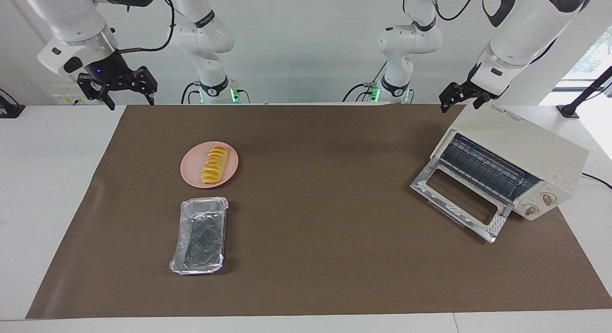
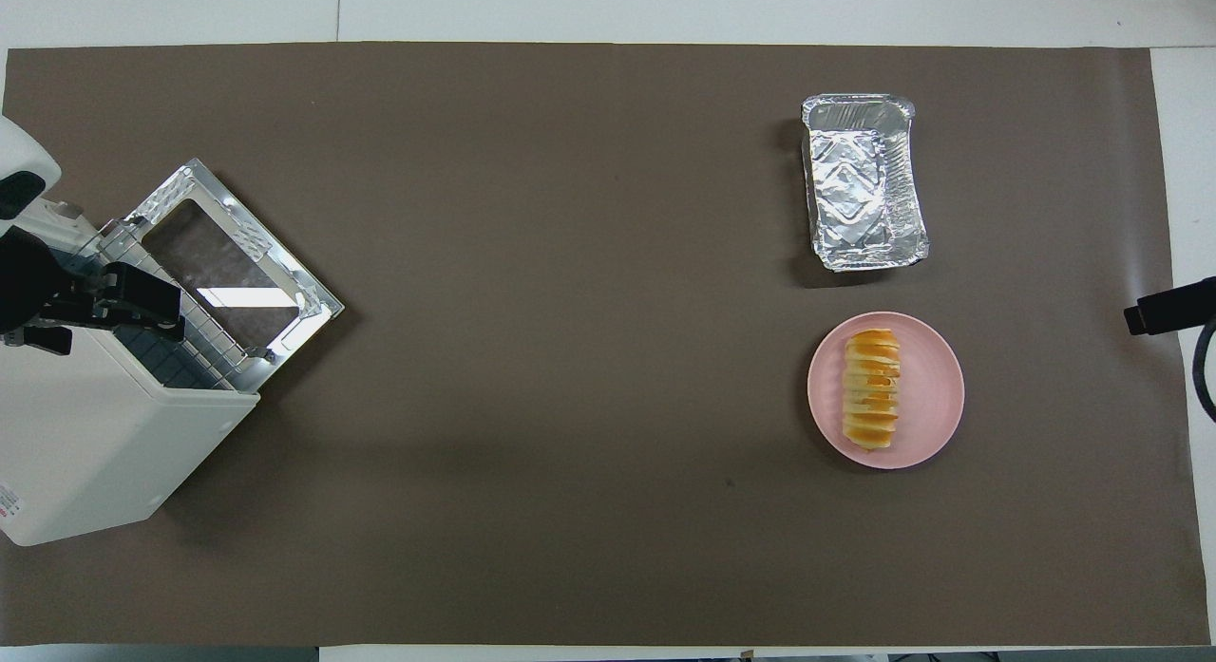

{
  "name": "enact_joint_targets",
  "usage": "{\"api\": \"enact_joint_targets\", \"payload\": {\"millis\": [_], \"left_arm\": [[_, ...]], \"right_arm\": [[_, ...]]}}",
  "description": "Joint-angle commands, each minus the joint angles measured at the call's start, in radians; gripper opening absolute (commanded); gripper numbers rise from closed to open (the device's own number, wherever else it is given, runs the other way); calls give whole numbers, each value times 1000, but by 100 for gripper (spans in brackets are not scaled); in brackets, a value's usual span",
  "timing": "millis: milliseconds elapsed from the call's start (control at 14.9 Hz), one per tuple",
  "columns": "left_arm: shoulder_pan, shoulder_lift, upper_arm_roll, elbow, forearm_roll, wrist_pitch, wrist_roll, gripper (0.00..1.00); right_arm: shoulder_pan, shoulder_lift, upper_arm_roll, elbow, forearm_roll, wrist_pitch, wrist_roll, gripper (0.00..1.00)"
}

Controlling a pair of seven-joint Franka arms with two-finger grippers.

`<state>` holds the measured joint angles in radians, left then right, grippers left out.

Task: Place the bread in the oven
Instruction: 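Reach the right gripper toward the orange bread on the pink plate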

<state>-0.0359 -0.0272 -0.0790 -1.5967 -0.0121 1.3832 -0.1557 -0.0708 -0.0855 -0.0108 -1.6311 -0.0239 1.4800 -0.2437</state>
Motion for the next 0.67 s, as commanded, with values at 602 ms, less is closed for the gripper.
{"api": "enact_joint_targets", "payload": {"millis": [602], "left_arm": [[14,-30,-8,-31,-16,20,5,100]], "right_arm": [[54,-98,14,-192,10,92,-2,100]]}}
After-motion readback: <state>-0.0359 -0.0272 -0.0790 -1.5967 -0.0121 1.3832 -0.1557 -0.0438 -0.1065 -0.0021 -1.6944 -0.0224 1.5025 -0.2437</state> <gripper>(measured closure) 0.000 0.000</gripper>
